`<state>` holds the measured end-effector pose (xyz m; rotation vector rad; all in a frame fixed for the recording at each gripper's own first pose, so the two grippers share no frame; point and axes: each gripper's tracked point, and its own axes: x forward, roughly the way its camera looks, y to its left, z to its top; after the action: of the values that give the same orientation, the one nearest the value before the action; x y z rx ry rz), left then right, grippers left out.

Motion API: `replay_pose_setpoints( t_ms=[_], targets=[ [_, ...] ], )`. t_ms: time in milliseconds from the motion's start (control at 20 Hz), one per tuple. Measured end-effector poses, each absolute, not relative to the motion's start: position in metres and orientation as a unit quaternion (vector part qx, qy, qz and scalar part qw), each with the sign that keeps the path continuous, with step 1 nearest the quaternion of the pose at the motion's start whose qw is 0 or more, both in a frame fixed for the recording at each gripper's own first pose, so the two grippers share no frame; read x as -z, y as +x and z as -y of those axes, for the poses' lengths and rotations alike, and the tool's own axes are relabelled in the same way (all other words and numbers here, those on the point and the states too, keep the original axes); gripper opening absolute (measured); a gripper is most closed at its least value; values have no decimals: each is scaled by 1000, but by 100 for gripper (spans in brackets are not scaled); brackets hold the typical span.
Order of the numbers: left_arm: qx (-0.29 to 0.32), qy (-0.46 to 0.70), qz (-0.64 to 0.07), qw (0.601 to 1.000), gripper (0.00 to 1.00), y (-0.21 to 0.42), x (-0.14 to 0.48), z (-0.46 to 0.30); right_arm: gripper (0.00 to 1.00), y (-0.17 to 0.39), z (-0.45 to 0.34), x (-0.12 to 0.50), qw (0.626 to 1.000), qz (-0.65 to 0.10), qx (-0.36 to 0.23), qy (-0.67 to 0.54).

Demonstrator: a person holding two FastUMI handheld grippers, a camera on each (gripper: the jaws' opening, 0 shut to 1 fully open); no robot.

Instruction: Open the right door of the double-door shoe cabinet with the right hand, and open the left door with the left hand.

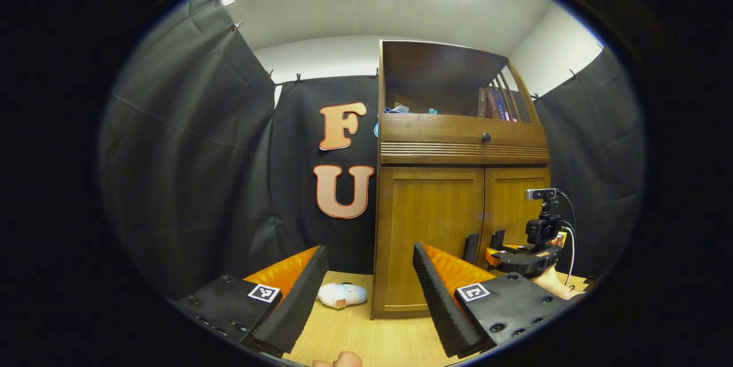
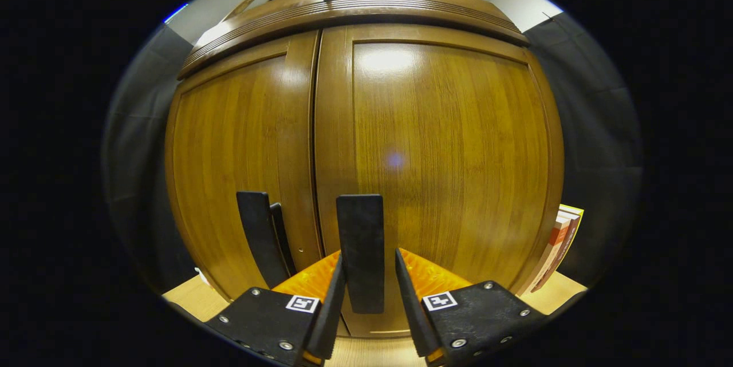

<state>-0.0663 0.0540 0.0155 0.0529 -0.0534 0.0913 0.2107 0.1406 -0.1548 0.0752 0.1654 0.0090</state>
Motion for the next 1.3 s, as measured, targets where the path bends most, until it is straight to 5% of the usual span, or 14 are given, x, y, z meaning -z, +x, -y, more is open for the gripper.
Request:
replay_pose_setpoints(
  t_ms=[50, 150, 300, 450, 700, 900, 1300],
  targets=[
    [-48, 27, 26, 998, 99, -66, -15, -55, 55, 211, -142, 155, 996, -83, -6, 43],
    [-49, 26, 27, 998, 99, -67, -15, -55, 38, 212, -145, 155, 995, -82, -13, 47],
    [-47, 27, 26, 998, 99, -67, -16, -52, 41, 209, -144, 155, 995, -83, -14, 44],
    [-49, 34, 29, 998, 96, -71, -15, -50, 26, 199, -144, 155, 995, -90, -21, 47],
    [-45, 29, 28, 998, 99, -70, -16, -46, 29, 173, -141, 151, 995, -83, -40, 40],
    [-38, 25, 30, 998, 99, -72, -14, -38, 22, 146, -134, 147, 995, -82, -56, 32],
    [-17, 21, 22, 999, 99, -71, -7, -20, 31, 90, -109, 138, 994, -78, -70, 32]
  ],
)
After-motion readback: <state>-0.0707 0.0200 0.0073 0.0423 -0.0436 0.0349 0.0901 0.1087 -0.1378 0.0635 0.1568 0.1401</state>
